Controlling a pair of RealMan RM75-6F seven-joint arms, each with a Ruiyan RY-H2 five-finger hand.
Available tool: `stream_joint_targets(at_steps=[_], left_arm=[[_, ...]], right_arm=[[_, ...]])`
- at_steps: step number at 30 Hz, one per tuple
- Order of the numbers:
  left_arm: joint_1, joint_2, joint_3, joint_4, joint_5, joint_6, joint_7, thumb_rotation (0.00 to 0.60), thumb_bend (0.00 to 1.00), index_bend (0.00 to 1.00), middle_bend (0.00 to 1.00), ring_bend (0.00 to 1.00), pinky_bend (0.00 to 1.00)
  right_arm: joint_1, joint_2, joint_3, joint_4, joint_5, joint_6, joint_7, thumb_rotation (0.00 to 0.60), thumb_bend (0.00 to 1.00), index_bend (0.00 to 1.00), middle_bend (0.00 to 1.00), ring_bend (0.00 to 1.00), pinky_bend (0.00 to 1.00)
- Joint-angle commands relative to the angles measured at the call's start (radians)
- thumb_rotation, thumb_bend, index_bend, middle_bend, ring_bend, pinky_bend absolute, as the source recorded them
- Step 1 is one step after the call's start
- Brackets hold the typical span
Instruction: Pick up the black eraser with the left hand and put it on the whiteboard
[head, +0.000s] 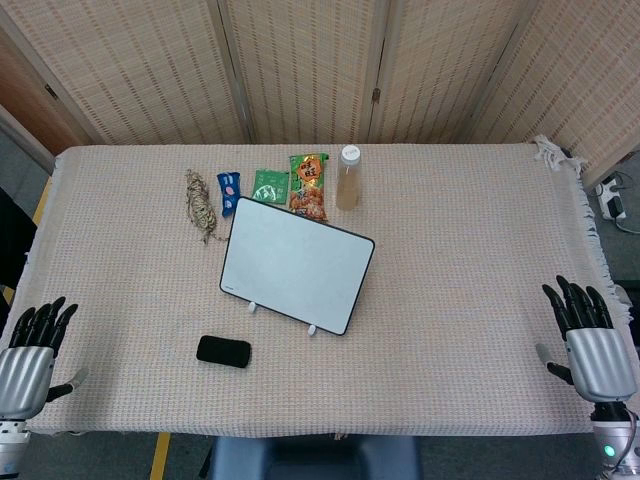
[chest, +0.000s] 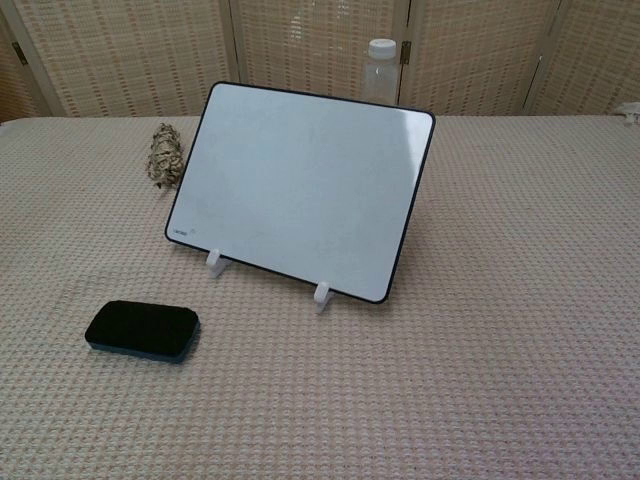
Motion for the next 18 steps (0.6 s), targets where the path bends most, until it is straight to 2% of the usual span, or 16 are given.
stream_joint_targets(at_steps=[1, 7, 12, 18], left_arm=[[-0.014, 0.010, 0.009, -0.005, 0.003, -0.035, -0.017, 0.600, 0.23, 0.00, 0.05, 0.01, 0.04], [-0.062, 0.026, 0.030, 0.007, 0.039, -0.118, -0.089, 0.600, 0.23, 0.00, 0.05, 0.02, 0.08], [-0.094, 0.018, 0.023, 0.028, 0.032, -0.162, -0.095, 0.600, 0.23, 0.00, 0.05, 0.03, 0.10], [-0.112, 0.010, 0.002, 0.047, 0.014, -0.167, -0.113, 0.600, 0.23, 0.00, 0.07, 0.03, 0.11]], right_arm=[[0.002, 0.002, 0.001, -0.002, 0.004, -0.005, 0.000, 0.600, 0.34, 0.00, 0.00, 0.00, 0.00], [-0.005, -0.002, 0.002, -0.006, 0.012, 0.000, -0.013, 0.600, 0.33, 0.00, 0.00, 0.00, 0.00], [-0.001, -0.010, 0.012, -0.006, 0.027, -0.004, -0.027, 0.600, 0.34, 0.00, 0.00, 0.00, 0.00], [0.023, -0.016, 0.028, 0.000, 0.066, -0.051, -0.046, 0.600, 0.33, 0.00, 0.00, 0.00, 0.00]])
